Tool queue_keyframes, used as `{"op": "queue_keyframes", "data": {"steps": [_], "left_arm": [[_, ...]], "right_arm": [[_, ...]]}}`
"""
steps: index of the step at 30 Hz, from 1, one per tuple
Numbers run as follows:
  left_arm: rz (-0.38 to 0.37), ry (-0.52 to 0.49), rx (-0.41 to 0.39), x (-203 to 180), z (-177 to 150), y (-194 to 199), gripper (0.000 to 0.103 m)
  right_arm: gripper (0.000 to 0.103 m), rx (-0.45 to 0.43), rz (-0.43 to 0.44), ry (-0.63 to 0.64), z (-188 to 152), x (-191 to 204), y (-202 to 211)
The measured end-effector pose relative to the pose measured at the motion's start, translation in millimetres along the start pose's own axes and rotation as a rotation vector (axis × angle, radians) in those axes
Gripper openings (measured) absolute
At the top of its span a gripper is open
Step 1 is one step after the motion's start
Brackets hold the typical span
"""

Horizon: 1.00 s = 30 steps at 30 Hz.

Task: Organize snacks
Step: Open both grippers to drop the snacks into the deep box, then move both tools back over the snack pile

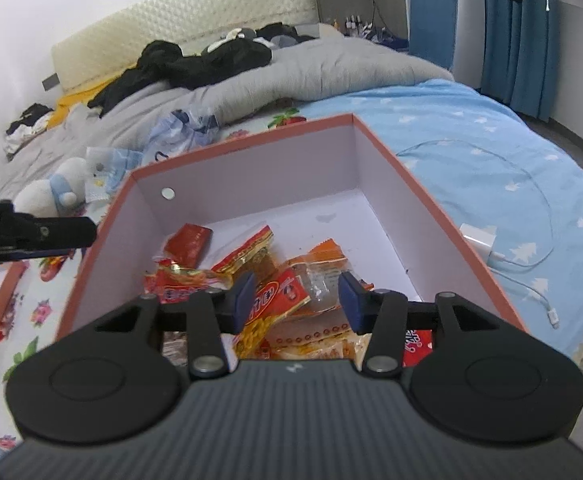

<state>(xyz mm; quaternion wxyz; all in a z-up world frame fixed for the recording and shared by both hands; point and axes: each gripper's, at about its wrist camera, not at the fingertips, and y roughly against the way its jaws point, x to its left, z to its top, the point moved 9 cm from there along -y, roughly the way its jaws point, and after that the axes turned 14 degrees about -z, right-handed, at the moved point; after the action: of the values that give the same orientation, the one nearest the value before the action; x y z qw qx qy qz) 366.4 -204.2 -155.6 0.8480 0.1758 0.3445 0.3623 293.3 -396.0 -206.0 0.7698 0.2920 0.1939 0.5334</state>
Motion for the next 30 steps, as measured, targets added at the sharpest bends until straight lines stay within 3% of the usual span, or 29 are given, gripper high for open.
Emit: {"op": "queue_keyframes", "data": {"steps": [8, 19, 30], "left_arm": [[0.013, -0.027, -0.082, -17, -15, 74, 0.053], [0.070, -0.007, -0.151, -8, -50, 164, 0.053], [0.124, 0.021, -0.150, 11, -101, 216, 0.053]], "right_arm": [[0.049, -0.093, 0.043, -0.014, 1, 5, 61], [0.049, -0.125, 0.127, 0.005, -23, 35, 118], [0.049, -0.140, 0.217, 0.038, -52, 67, 154]]}}
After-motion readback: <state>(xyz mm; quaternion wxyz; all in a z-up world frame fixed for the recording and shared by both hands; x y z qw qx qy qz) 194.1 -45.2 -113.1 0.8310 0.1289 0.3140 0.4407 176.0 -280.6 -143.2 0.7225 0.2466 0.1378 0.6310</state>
